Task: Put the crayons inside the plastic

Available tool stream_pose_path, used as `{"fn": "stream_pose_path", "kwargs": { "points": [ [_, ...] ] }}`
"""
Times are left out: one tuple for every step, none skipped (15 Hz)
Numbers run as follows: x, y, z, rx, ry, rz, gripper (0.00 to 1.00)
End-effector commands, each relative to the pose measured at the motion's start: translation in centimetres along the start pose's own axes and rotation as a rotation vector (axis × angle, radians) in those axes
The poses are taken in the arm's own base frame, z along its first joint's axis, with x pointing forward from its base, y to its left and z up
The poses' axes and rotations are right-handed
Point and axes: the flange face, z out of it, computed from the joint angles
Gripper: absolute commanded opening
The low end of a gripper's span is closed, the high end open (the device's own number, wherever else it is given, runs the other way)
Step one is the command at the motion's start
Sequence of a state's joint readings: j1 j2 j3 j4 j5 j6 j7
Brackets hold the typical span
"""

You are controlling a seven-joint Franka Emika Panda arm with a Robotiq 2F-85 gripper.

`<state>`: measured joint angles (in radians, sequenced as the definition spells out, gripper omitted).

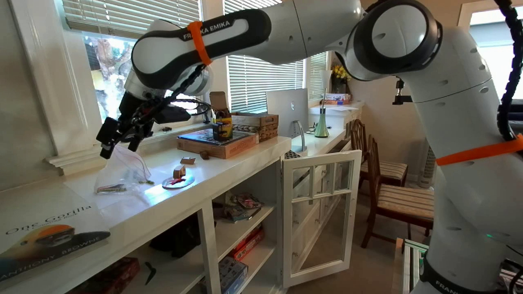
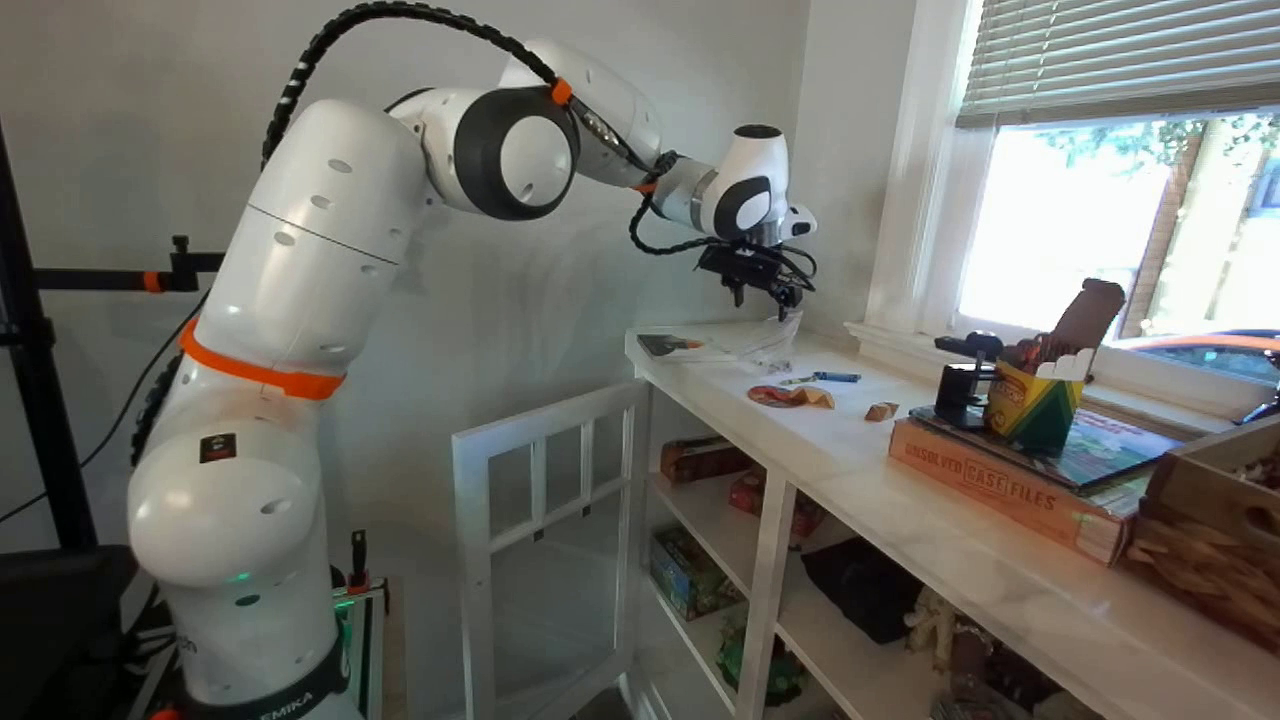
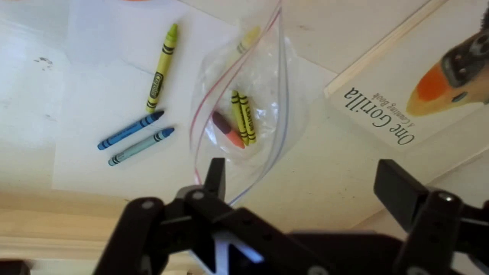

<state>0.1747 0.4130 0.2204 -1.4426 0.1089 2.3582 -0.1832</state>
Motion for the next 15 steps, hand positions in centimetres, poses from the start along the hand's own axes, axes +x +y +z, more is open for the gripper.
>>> {"fn": "stream_pose_path", "kwargs": {
  "points": [
    [-0.2, -0.3, -2.1, 0.031, -0.011, -0.002, 1.00],
    [-0.1, -0.2, -2.5, 0.033, -0.006, 0.001, 1.00],
    [-0.2, 0.1, -2.7, 0.025, -0.007, 0.016, 1.00],
    [-0.3, 0.4, -2.9, 0.009, -0.018, 0.038, 1.00],
    [-0.6, 1.1, -3.0, -0.015, -0.033, 0.072, 1.00],
    [-0.8, 1.9, -3.0, -0.036, -0.050, 0.106, 1.00],
    [-1.1, 2.7, -2.9, -0.046, -0.066, 0.138, 1.00],
    [-1.4, 3.3, -2.7, -0.055, -0.078, 0.164, 1.00],
    [-1.7, 3.9, -2.4, -0.063, -0.095, 0.190, 1.00],
    [-2.0, 4.4, -2.1, -0.072, -0.104, 0.211, 1.00],
    [-2.2, 4.8, -1.7, -0.078, -0.117, 0.233, 1.00],
    [-2.5, 5.1, -1.3, -0.084, -0.122, 0.250, 1.00],
    [-2.6, 5.4, -1.0, -0.094, -0.127, 0.263, 1.00],
    [-2.8, 5.7, -0.5, -0.104, -0.133, 0.277, 1.00],
    [-3.1, 6.0, 0.0, -0.125, -0.138, 0.288, 1.00]
  ]
}}
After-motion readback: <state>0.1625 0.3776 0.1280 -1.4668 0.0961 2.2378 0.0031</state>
